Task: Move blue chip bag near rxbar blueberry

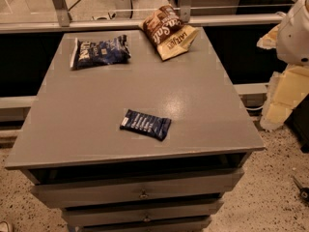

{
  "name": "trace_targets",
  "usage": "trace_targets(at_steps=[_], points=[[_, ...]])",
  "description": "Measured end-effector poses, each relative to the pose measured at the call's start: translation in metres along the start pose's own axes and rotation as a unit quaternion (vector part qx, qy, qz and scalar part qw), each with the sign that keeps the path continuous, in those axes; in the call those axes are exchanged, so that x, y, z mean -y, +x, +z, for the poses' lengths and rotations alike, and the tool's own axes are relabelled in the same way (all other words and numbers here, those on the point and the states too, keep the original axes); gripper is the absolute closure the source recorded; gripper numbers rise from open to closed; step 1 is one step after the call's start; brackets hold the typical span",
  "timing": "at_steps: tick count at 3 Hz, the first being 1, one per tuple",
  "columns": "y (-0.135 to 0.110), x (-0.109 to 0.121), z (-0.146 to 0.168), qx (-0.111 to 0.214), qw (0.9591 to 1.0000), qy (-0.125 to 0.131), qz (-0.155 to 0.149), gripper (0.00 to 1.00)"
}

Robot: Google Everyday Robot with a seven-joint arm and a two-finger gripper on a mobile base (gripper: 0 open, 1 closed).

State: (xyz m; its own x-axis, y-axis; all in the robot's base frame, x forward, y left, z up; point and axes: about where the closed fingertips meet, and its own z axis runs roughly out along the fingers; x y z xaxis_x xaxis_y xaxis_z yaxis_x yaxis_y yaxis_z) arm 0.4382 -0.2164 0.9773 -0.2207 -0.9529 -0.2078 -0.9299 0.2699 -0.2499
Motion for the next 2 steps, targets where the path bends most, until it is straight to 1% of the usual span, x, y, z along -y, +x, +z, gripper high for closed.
trace_targets(at_steps=[1,2], points=[[0.0,0.0,0.0,0.0,1.0,0.0,0.0,0.0],[-0.015,0.007,0.009,0.013,0.9999,0.002,-0.009,0.0]])
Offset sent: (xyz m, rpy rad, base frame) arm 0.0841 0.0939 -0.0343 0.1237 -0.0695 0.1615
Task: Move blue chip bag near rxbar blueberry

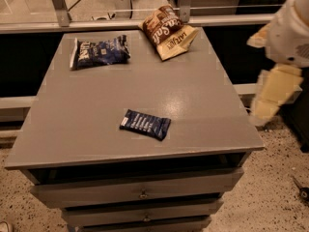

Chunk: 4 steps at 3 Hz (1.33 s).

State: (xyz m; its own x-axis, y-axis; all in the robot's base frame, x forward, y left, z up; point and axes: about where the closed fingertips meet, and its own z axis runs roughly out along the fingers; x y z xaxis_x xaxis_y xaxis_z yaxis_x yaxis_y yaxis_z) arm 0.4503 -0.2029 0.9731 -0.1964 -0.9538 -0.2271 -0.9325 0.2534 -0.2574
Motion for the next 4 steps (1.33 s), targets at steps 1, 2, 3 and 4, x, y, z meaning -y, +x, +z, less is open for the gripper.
trace_targets(at_steps=[1,2,3,4], points=[[-0.062,0.03,0.042,0.055,0.9979,0.012,-0.032,0.0],[-0.121,0.068,0.072,0.114,0.9914,0.042,-0.048,0.0],[-0.134,0.081,0.076,0.131,0.9885,0.058,-0.048,0.0],[-0.134,0.081,0.076,0.131,0.9885,0.058,-0.048,0.0]])
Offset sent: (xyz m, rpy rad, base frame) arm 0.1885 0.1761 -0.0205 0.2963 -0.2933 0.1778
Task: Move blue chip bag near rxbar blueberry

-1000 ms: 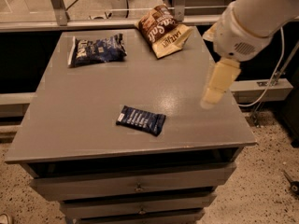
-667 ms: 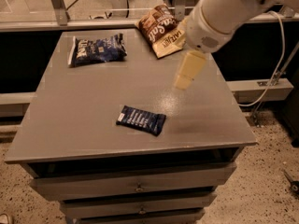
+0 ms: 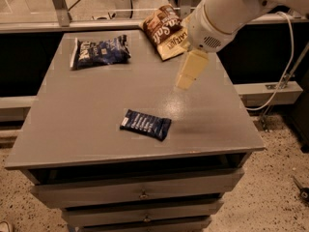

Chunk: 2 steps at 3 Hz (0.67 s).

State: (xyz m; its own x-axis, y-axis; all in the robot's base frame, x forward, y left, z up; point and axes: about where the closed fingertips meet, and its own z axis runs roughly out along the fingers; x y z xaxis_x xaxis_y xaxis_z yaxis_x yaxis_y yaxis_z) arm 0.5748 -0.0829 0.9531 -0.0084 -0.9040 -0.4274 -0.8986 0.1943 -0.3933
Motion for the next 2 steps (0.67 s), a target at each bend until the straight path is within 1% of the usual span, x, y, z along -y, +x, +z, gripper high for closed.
trace_targets(at_steps=[1,2], points=[[-0.005,0.004,0.003,0.01,0.9998,0.011,0.01,0.0],[-0.023,0.026,0.031,0.035,0.9983,0.03,0.034,0.0]])
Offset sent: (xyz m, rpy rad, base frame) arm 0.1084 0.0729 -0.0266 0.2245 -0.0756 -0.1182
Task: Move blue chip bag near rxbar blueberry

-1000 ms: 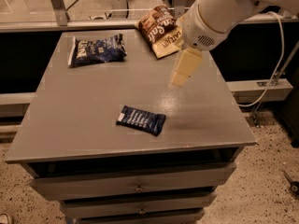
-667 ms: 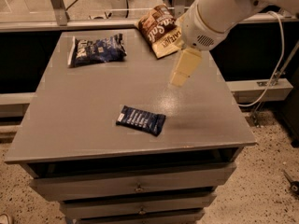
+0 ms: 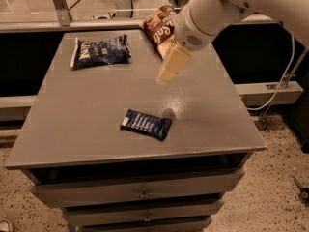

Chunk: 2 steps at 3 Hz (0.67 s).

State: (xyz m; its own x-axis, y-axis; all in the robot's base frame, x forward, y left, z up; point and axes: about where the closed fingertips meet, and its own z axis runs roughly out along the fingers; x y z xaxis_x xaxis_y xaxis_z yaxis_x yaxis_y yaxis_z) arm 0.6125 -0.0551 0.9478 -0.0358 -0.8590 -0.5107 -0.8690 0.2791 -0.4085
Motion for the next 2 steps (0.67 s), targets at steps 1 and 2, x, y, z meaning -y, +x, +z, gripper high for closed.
trace_targets(at_steps=[1,2], points=[[-0.023,0.028,0.052,0.032,0.9989,0.008,0.034,0.0],[-0.041,0.052,0.11,0.06,0.9952,-0.002,0.077,0.0]])
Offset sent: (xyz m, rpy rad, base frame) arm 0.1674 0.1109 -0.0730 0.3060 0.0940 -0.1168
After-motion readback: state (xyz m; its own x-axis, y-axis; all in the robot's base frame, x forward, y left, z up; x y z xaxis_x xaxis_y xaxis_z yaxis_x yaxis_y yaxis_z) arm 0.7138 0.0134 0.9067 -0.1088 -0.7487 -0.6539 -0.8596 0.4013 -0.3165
